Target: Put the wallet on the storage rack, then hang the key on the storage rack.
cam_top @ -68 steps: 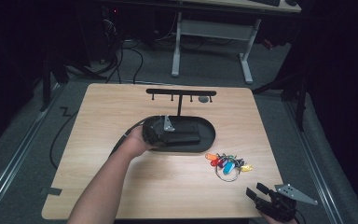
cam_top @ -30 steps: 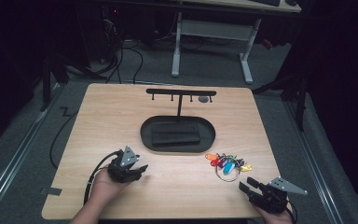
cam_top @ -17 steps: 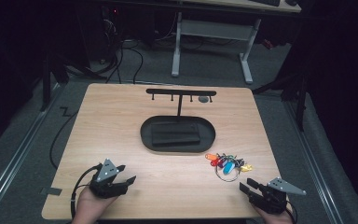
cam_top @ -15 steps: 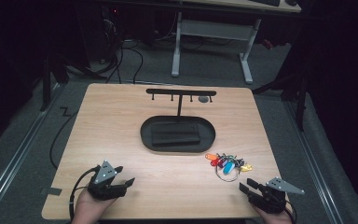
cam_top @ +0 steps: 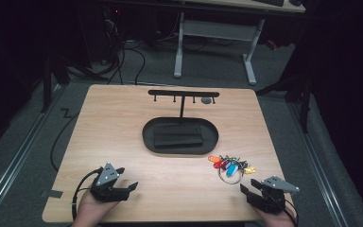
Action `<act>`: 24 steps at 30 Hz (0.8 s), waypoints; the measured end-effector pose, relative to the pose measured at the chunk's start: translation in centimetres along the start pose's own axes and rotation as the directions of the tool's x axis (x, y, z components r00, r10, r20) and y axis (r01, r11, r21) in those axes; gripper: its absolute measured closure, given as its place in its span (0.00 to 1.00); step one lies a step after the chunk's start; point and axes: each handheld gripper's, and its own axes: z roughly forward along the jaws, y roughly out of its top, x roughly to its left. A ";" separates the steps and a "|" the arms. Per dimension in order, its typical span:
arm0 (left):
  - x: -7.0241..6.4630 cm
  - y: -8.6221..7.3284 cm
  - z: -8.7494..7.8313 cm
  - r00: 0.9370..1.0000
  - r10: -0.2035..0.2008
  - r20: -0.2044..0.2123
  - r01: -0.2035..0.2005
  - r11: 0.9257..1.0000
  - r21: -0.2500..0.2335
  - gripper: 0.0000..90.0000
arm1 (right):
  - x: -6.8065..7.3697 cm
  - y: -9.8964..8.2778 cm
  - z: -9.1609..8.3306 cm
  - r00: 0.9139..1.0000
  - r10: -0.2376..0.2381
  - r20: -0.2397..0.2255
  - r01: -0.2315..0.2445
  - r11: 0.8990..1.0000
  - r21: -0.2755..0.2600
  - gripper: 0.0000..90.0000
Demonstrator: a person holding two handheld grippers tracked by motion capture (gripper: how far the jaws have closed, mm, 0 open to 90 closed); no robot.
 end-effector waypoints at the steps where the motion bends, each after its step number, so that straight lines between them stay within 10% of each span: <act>1: 0.0 -0.1 -0.1 1.000 -0.004 0.002 0.004 1.000 0.002 0.27 | 0.2 0.3 0.0 1.000 -0.014 0.007 0.014 1.000 0.017 0.49; 11: 0.1 0.1 -0.7 1.000 -0.016 -0.004 0.016 1.000 -0.025 0.26 | 1.7 3.2 1.6 0.998 -0.056 -0.004 0.056 0.991 0.120 0.44; 24: -1.0 0.5 -1.0 0.998 0.046 0.034 -0.045 0.998 -0.035 0.27 | 5.6 6.5 3.1 0.987 -0.150 -0.063 0.162 0.945 0.285 0.46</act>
